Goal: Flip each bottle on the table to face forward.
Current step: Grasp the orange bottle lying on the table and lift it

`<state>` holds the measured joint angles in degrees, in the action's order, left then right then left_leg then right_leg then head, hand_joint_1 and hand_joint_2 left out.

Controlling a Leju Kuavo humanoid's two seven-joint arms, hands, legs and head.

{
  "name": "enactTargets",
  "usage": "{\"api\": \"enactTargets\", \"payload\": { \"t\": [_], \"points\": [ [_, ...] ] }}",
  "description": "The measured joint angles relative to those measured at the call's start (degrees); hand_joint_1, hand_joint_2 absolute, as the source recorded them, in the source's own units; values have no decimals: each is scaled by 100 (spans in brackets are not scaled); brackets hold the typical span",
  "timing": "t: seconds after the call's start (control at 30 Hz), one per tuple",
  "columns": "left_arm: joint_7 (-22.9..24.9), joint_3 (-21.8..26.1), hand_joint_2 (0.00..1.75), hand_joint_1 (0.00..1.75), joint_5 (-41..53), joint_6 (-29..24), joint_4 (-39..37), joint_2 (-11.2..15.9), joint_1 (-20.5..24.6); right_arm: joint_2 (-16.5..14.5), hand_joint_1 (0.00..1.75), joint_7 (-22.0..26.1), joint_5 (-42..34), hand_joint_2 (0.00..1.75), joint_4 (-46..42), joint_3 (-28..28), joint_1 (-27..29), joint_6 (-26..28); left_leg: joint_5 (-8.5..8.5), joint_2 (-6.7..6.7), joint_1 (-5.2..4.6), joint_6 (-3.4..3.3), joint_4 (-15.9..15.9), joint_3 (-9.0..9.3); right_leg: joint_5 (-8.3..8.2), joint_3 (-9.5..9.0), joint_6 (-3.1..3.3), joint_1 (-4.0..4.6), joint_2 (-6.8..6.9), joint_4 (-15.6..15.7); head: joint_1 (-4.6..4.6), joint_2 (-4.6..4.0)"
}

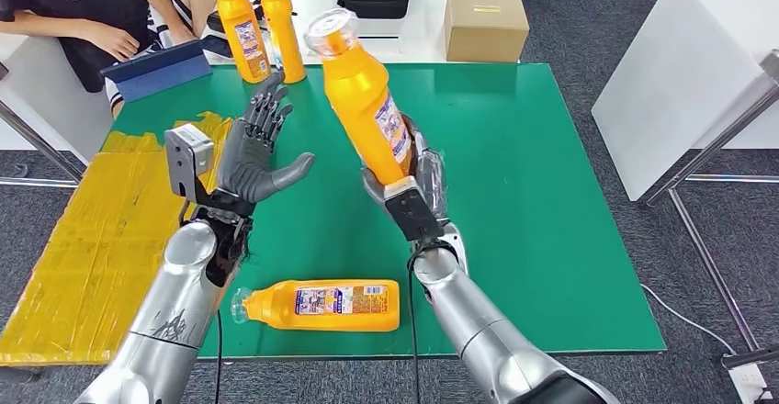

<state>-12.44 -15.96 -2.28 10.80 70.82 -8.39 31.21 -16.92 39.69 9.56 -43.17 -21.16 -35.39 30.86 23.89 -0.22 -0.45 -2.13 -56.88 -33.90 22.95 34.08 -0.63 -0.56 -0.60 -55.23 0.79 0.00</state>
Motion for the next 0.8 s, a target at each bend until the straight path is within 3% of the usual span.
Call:
{"api": "enactTargets", "payload": {
  "t": [0.33,0.8],
  "points": [
    [179,-365,175,0,-165,76,-133,-20,153,-291,175,7,347,175,608,-581,-330,105,1,0,1,1,0,-5,1,4,0,0,0,0,1,0],
    [189,-515,175,0,-343,121,-168,-18,178,-315,175,-360,642,175,948,-1294,-524,580,0,0,-1,0,0,-6,1,5,0,0,1,0,0,0]
  ]
}}
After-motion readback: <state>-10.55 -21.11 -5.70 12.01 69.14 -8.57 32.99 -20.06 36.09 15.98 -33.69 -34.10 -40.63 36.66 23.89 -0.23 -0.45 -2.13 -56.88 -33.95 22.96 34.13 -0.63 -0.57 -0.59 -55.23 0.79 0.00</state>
